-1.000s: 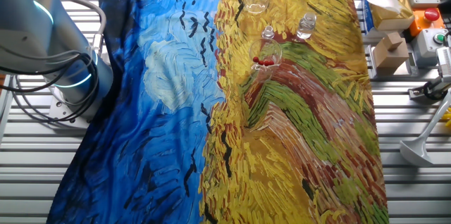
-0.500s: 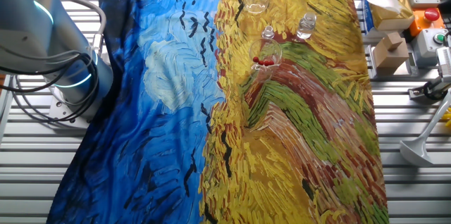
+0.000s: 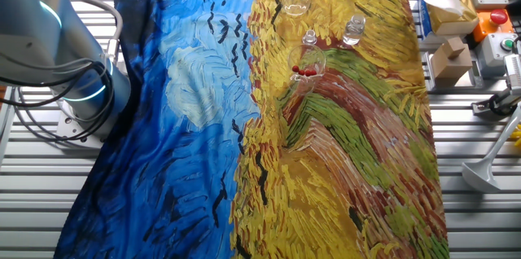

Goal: Transfer liquid using a dropper

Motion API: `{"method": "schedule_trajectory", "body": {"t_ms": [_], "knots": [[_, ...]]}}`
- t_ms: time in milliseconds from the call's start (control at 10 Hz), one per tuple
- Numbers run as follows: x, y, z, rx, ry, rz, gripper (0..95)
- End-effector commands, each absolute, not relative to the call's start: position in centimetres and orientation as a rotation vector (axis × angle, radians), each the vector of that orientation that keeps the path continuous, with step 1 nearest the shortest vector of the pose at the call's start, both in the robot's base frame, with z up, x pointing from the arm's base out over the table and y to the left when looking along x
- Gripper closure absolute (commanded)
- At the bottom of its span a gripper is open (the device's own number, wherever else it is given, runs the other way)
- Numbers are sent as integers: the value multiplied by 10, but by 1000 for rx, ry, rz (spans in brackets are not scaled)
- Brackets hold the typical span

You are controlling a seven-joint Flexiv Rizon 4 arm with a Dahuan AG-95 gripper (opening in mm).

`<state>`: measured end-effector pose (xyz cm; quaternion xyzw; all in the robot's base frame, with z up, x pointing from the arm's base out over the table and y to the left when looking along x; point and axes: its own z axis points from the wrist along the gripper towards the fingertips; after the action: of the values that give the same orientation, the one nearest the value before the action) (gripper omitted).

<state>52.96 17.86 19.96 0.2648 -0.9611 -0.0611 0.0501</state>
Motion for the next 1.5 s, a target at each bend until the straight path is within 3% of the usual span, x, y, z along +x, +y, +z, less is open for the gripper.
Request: {"method": "schedule_trajectory", "body": {"t_ms": [100, 1500], "knots": [[530, 177, 198, 810, -2924, -182, 950], [535, 179, 167, 893, -2894, -146, 950]]}}
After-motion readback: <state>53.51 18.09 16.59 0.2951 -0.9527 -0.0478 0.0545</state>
